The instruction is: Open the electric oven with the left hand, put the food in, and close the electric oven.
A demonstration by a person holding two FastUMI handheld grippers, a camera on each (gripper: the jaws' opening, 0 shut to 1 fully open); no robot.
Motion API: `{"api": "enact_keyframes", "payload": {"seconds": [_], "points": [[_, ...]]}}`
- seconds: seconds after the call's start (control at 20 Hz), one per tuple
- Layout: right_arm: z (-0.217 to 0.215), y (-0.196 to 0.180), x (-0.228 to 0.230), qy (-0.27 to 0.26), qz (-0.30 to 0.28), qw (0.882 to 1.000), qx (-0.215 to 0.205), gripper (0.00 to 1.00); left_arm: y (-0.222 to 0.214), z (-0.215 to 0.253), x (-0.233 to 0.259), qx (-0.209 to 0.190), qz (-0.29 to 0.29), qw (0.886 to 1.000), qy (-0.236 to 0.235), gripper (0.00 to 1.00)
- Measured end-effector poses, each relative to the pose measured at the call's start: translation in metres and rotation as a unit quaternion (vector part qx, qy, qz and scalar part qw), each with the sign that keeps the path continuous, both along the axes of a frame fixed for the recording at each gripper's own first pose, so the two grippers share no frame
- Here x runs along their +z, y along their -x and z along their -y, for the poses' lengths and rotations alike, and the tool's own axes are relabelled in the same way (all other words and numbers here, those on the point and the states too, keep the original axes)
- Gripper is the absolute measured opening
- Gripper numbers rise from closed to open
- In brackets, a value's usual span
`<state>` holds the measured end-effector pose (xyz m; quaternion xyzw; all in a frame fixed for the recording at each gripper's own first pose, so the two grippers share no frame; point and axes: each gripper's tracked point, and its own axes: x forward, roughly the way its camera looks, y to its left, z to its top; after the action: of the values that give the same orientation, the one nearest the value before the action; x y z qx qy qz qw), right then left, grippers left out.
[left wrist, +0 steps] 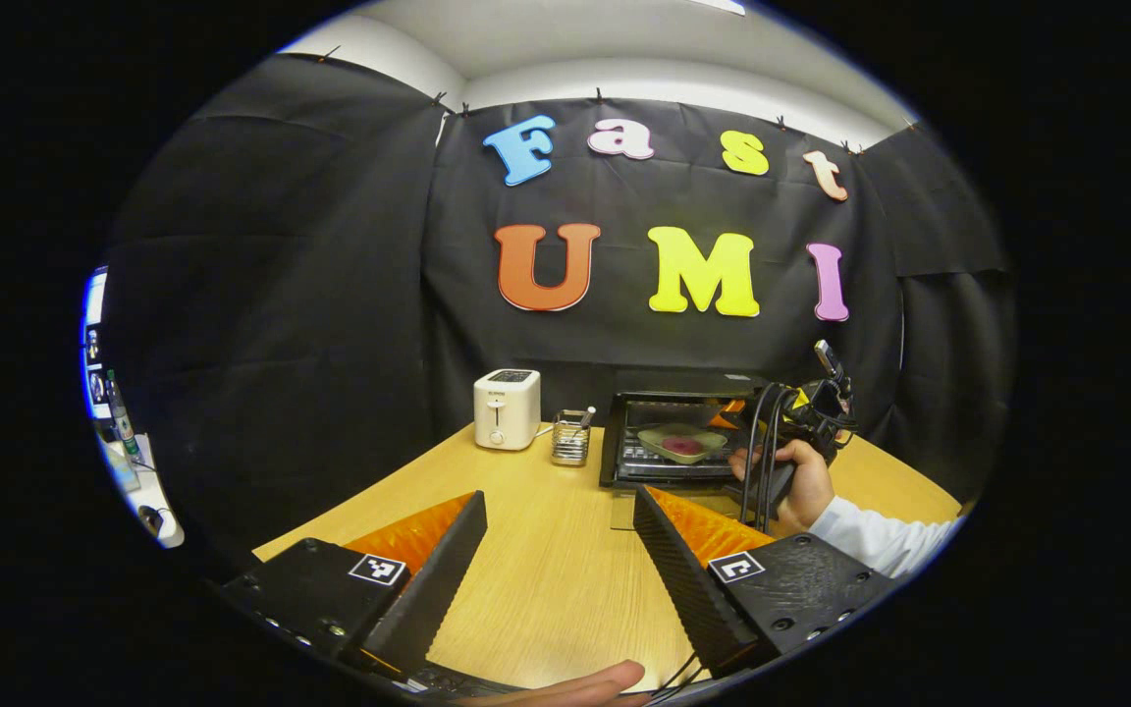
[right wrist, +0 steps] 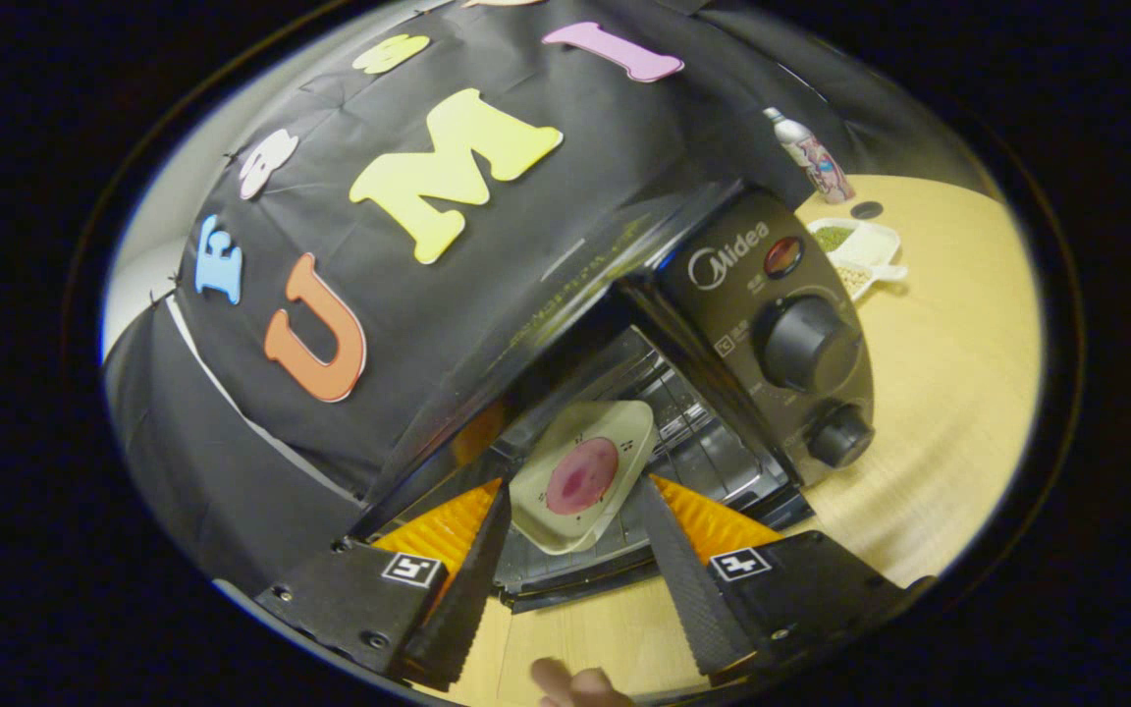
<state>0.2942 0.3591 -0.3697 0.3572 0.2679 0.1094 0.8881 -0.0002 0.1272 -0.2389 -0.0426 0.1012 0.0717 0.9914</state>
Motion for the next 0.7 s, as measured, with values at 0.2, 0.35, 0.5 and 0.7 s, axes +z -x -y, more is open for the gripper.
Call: {"api": "enact_keyframes", "payload": {"seconds": [0.2,0.35,0.5,0.7], "points": [[0.018,0.037,0.032,0.049,0.042,0.998,0.023,0.94,-0.002,0.017,-0.004,-0.014,-0.007,1.0,0.011,0.96],[0.039,0.062,0.062,0.102,0.094,0.99,0.04,0.95,-0.012,0.032,-0.008,-0.024,-0.02,0.999,0.026,0.96],[0.075,0.091,0.101,0.155,0.142,0.977,0.038,0.94,-0.029,0.05,-0.021,-0.045,-0.044,0.998,0.03,0.94],[0.115,0.128,0.135,0.203,0.188,0.96,0.041,0.94,-0.053,0.073,-0.052,-0.061,-0.089,0.994,0.032,0.94]]}}
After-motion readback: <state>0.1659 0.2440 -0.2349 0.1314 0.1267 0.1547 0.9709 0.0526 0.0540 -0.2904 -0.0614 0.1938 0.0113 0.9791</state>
